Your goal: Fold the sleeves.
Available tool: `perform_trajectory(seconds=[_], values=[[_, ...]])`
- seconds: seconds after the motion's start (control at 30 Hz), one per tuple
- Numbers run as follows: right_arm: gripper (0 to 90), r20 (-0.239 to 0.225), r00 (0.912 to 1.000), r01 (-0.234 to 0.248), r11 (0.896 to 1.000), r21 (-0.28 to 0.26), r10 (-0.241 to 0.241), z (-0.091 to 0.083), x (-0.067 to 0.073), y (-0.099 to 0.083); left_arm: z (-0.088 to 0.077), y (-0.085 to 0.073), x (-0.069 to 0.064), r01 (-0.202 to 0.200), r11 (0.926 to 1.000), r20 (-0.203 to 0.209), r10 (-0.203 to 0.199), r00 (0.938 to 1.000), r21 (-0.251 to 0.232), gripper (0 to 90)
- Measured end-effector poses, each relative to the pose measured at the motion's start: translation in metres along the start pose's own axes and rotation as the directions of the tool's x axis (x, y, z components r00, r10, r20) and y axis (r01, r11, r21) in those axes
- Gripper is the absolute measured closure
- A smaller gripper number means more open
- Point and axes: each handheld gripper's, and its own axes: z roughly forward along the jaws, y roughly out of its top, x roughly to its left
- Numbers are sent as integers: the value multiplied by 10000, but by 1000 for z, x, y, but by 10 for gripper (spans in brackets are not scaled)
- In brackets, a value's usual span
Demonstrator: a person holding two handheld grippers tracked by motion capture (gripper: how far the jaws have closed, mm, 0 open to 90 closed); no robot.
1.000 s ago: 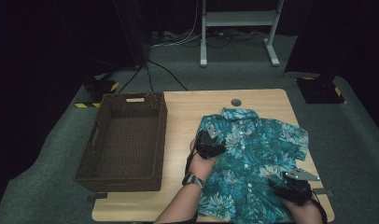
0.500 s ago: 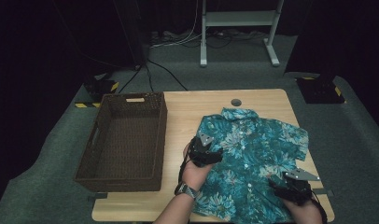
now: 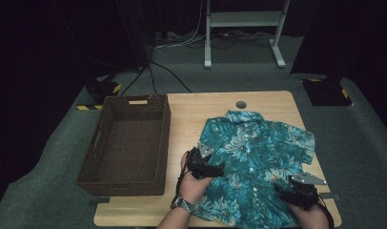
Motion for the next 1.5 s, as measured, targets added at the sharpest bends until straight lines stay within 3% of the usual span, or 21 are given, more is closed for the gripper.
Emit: perform_trajectory(seconds=[0.17, 0.4, 0.63, 0.87, 1.0, 1.27, 1.5], values=[[310, 6, 10000, -5, 10000, 0, 5, 0, 0, 0, -10, -17, 2, -167, 9997, -26, 167, 9999, 193, 9], [310, 7, 10000, -5, 10000, -2, 5, 0, 0, 0, -19, -36, 8, -19, 9992, -56, 21, 10000, 388, 6], [309, 10, 10000, -6, 10000, -1, 6, 0, 0, 0, -25, -54, 11, -117, 9975, -200, 131, 9997, 695, 7], [307, 11, 10000, -24, 10000, 0, 24, 0, 0, 0, -30, -78, 11, -151, 9917, -332, 195, 9993, 1273, 4], [306, 14, 10000, -29, 10000, -1, 29, 0, 0, 0, -35, -82, 12, -277, 9906, -482, 344, 9982, 1338, 3], [296, 16, 10000, -46, 10000, 7, 46, 0, 0, 0, -35, -82, 13, -178, 9907, -441, 239, 9987, 1349, 1], [215, 23, 10000, -77, 9999, 104, 76, 1, -1, 0, -35, -82, 12, -225, 9904, -399, 282, 9988, 1364, 1]])
